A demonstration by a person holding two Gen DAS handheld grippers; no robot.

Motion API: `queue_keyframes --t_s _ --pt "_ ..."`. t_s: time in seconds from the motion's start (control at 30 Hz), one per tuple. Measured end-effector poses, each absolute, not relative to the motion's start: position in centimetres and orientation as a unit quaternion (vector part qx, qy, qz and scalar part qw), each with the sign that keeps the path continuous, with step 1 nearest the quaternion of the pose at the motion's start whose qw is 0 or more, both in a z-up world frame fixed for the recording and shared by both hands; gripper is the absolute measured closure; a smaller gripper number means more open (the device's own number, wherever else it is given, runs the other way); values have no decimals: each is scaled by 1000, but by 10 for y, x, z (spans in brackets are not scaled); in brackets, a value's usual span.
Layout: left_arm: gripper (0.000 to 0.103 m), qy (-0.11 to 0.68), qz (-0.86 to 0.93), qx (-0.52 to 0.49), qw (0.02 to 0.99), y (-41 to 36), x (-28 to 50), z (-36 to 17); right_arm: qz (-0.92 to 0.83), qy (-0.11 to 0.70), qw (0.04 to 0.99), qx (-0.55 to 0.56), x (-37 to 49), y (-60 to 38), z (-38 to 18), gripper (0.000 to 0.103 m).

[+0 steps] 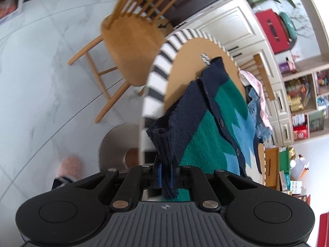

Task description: Fold clothes

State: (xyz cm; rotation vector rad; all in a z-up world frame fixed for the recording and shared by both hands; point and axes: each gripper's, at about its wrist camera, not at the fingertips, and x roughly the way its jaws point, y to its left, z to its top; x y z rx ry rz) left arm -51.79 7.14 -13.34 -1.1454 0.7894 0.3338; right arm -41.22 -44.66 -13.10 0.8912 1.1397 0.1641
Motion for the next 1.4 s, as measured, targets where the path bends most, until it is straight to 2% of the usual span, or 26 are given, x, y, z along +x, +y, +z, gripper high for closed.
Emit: queue_keyframes --t_s 0.1,0.23,0.37,0.5,0.6,0.8,0.93,1.1,1.17,1.2,1.23,1.27,1.3,1.33,1.37,1.4 --pt "96 355 157 -551 739 71 -540 -128 82 526 739 412 -424 -452 -121 98" --pt "96 325 134 -577 737 72 -542 -104 124 497 751 417 -407 -452 -76 98" --pt "96 308 99 -552 768 82 -489 -66 165 463 781 385 -340 -437 -28 98" --pt "96 309 100 -530 784 104 -395 -37 170 446 804 354 -249 -414 -4 98" --pt "96 323 124 -541 766 120 -313 -42 126 452 817 335 -172 -397 -12 98" --pt "96 369 179 -511 755 132 -188 -90 24 492 810 318 -63 -364 -75 98" --pt "96 390 188 -507 746 139 -159 -113 -17 506 803 315 -38 -353 -107 97" --pt "94 411 171 -525 725 156 -155 -134 -9 509 786 351 -35 -366 -118 95" --pt "92 411 164 -544 712 164 -155 -144 -10 511 774 372 -29 -372 -126 90" --pt "87 405 157 -559 706 167 -155 -148 -13 507 769 390 -28 -375 -127 90" --pt "76 398 148 -561 711 172 -154 -144 -16 502 763 407 -27 -379 -128 86" --pt "69 390 140 -563 715 177 -153 -141 -18 496 758 424 -25 -383 -129 77" --pt "57 382 131 -564 720 182 -152 -138 -21 481 768 422 -25 -386 -122 74" --pt "48 366 136 -543 744 186 -154 -125 -24 465 779 420 -26 -389 -116 64" --pt "45 349 141 -513 771 190 -156 -110 -37 448 802 394 -27 -392 -105 51" --pt "43 343 137 -486 792 189 -161 -97 -46 435 822 364 -29 -392 -94 49"
